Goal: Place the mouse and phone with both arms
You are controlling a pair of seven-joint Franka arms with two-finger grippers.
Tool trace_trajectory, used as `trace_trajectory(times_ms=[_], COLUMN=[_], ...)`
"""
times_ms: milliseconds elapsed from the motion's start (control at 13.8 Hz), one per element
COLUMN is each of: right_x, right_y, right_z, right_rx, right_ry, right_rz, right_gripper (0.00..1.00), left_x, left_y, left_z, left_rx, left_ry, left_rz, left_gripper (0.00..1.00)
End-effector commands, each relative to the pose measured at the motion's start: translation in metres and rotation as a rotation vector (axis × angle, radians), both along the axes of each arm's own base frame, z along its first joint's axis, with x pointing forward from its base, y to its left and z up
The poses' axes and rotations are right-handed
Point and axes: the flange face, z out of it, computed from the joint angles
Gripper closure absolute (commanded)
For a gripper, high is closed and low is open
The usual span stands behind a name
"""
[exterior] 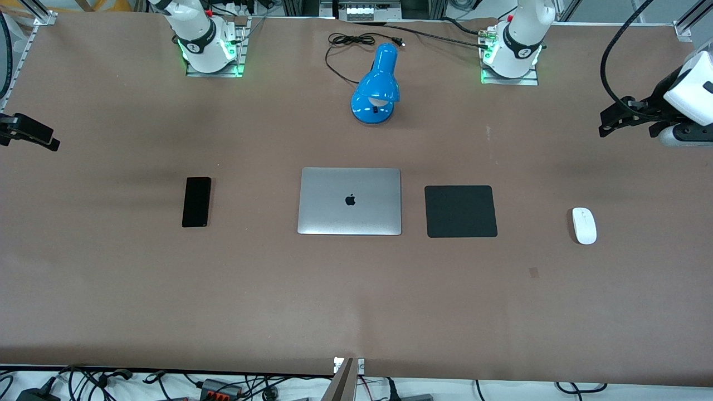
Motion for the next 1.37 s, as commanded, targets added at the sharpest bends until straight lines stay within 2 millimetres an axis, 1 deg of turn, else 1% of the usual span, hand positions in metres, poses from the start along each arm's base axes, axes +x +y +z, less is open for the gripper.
trace_trajectory(times_ms=[0,434,578,723,795,867,1012,1084,1229,1301], right_x=[0.001,0.001,-0.001,-0.002,-0.002,0.005,0.009,0.013,0.025,0.032], right_y=[-0.002,-0.001,0.0,0.003,0.002,0.0,0.002,0.002,0.007,0.013], right_z=[0.004,0.005,0.003,0.001,-0.003,-0.017,-0.028,-0.043,-0.077,-0.093], right_rx=[0.002,0.002,0.007,0.009,0.011,0.017,0.019,0.027,0.039,0.055], right_ry=[0.003,0.003,0.024,0.039,0.054,0.08,0.098,0.128,0.189,0.208], right_rz=[0.011,0.018,0.014,0.022,0.018,0.018,0.023,0.027,0.033,0.04], right_gripper=[0.0,0.0,0.0,0.0,0.0,0.0,0.0,0.0,0.0,0.0], left_x=[0.003,0.003,0.004,0.008,0.008,0.008,0.009,0.011,0.015,0.024], left_y=[0.002,0.002,0.001,-0.003,-0.001,0.002,0.011,0.01,0.018,0.029], left_z=[0.003,0.004,0.004,-0.004,-0.005,-0.005,-0.007,-0.012,-0.019,-0.039], left_rx=[0.02,0.02,0.019,0.018,0.016,0.016,0.011,0.008,0.008,0.007], left_ry=[0.008,0.007,0.004,0.018,0.022,0.021,0.027,0.036,0.05,0.084], left_rz=[0.007,0.005,0.004,-0.013,-0.012,-0.009,0.01,0.008,0.028,0.048], left_gripper=[0.0,0.0,0.0,0.0,0.0,0.0,0.0,0.0,0.0,0.0])
